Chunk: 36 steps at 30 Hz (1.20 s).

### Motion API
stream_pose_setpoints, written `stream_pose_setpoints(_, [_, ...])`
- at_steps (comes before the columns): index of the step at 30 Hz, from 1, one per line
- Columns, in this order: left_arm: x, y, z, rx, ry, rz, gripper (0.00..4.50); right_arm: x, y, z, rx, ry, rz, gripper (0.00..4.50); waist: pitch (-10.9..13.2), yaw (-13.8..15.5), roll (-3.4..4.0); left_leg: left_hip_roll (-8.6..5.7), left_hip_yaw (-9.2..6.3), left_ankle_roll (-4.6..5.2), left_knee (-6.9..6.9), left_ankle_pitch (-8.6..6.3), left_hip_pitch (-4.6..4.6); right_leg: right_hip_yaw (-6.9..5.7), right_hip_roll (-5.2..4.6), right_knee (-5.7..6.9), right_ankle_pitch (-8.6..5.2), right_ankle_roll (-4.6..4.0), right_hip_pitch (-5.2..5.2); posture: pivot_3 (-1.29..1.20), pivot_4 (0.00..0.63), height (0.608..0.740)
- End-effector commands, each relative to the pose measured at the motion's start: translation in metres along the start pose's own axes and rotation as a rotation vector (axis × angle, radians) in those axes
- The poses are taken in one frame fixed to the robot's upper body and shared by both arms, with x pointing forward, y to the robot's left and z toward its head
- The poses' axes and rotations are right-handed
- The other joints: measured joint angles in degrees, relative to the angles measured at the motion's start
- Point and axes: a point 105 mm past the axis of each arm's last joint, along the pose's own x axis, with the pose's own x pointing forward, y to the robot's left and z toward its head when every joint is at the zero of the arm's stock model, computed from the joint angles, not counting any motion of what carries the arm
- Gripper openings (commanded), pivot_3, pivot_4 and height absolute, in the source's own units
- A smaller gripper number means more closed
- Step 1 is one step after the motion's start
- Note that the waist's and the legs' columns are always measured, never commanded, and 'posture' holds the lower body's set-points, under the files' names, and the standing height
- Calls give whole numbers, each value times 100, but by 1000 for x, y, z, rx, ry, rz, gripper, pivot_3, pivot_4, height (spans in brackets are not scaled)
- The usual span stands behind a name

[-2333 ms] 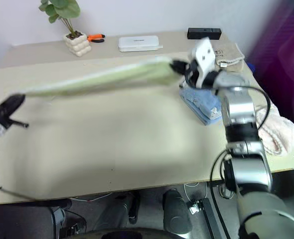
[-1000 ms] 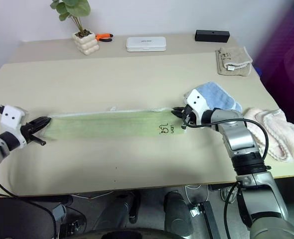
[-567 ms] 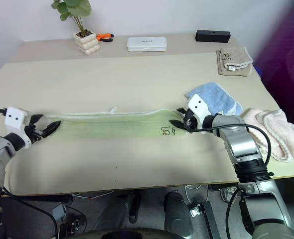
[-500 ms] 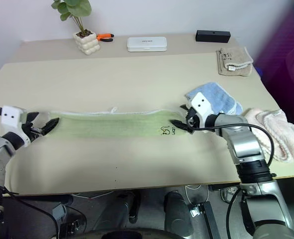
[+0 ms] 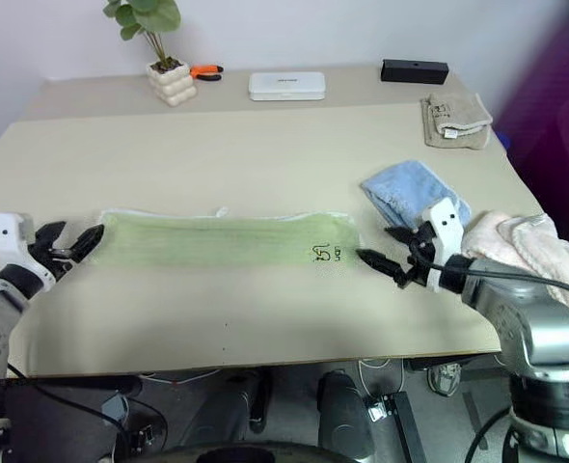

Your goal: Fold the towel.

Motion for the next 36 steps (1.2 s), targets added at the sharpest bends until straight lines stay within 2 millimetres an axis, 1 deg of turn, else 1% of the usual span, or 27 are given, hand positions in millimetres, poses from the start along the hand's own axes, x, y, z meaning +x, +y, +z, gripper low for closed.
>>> stream_pose_setpoints(1, [7, -67, 18, 64, -53, -269, 3988, -5, 14, -11, 118, 31, -35, 4272, -1, 44, 1, 0, 2, 0, 0, 0, 0, 1, 0, -5, -1, -3, 1, 0, 150, 740])
stream_pose_setpoints(3, [9, -90, 19, 60, -62, -352, 3988, -3, 19, -20, 195, 47, -65, 4272, -1, 56, 2, 0, 4, 1, 0, 0, 0, 4, 0, -7, -8, -16, 1, 0, 150, 740])
stream_pose_setpoints(5, [13, -103, 20, 45, -70, -390, 3988, 4, 23, -24, 275, 36, -93, 4272, -2, 49, 3, 4, 5, 1, -2, 0, 0, 5, 5, -6, -7, -18, -2, 0, 150, 740])
stream_pose_setpoints(6, [15, -108, 20, 37, -73, -401, 3988, 9, 23, -24, 311, 25, -110, 4272, -2, 46, 3, 7, 5, 1, -2, 0, 1, 5, 8, -6, -7, -19, -3, 0, 150, 740])
stream_pose_setpoints(9, [16, -122, 22, 9, -85, -451, 3988, 27, 15, -23, 450, -10, -192, 4272, -3, 20, 5, 11, 6, 0, -3, 1, 3, 9, 19, -5, -5, -22, -4, 0, 150, 740])
stream_pose_setpoints(11, [12, -131, 20, -1, -74, -489, 3988, 38, 10, -20, 553, -41, -239, 4272, -3, 22, 5, 11, 6, 0, -3, 1, 3, 8, 22, -6, -3, -21, -4, 0, 150, 740])
stream_pose_setpoints(15, [3, -141, 14, 21, -32, -545, 3988, 56, -2, -14, 758, -100, -307, 4272, -8, 10, 13, 13, 6, 0, -5, 1, 6, 8, 36, -7, 3, -13, -5, 0, 150, 740])
stream_pose_setpoints(18, [0, -143, 14, 15, -27, -545, 3988, 63, -8, -8, 850, -138, -351, 3459, -11, 8, 17, 13, 6, -1, -6, 2, 12, 9, 42, -9, -1, -25, -4, 0, 150, 740])
stream_pose_setpoints(19, [-1, -143, 13, 15, -26, -545, 3988, 64, -10, -6, 870, -153, -359, 3026, -11, 17, 18, 13, 6, -1, -6, 2, 13, 9, 42, -9, -2, -28, -4, 0, 150, 740])
stream_pose_setpoints(21, [-2, -144, 12, 15, -24, -545, 3988, 65, -11, -2, 899, -174, -371, 1949, -12, 20, 19, 13, 6, -1, -6, 2, 13, 9, 42, -9, -2, -29, -5, 0, 150, 740])
stream_pose_setpoints(24, [-2, -149, 9, 11, -18, -560, 3988, 58, -16, 3, 885, -198, -398, 344, -11, 16, 21, 12, 7, 0, -11, 2, 12, 10, 41, -9, -1, -26, -2, 0, 150, 740])
stream_pose_setpoints(25, [-1, -151, 8, 9, -18, -565, 3988, 53, -19, 6, 868, -212, -409, 60, -11, 11, 24, 12, 7, 0, -12, 2, 12, 11, 42, -8, 1, -24, -3, 0, 150, 740])
stream_pose_setpoints(31, [6, -157, 4, -8, -21, -595, 3988, 14, -27, 30, 695, -278, -422, 60, -6, 24, 40, 12, 9, 1, -10, 2, 11, 11, 41, -9, -2, -28, -1, 0, 150, 740])
stream_pose_setpoints(32, [8, -157, 3, -9, -21, -598, 3988, 6, -27, 35, 641, -278, -427, 60, -7, 19, 40, 13, 9, 1, -10, 2, 11, 10, 42, -9, -2, -28, 0, 0, 150, 740])
stream_pose_setpoints(35, [11, -157, 1, -9, -22, -603, 3988, -10, -27, 47, 530, -282, -430, 60, -7, 5, 43, 14, 11, 2, -11, 2, 11, 10, 42, -10, -3, -29, 2, 0, 150, 740])
stream_pose_setpoints(36, [12, -157, 1, -10, -24, -605, 3988, -13, -21, 58, 442, -278, -400, 60, -7, -9, 43, 14, 11, 2, -11, 2, 11, 10, 42, -10, -3, -29, 1, 0, 150, 740])
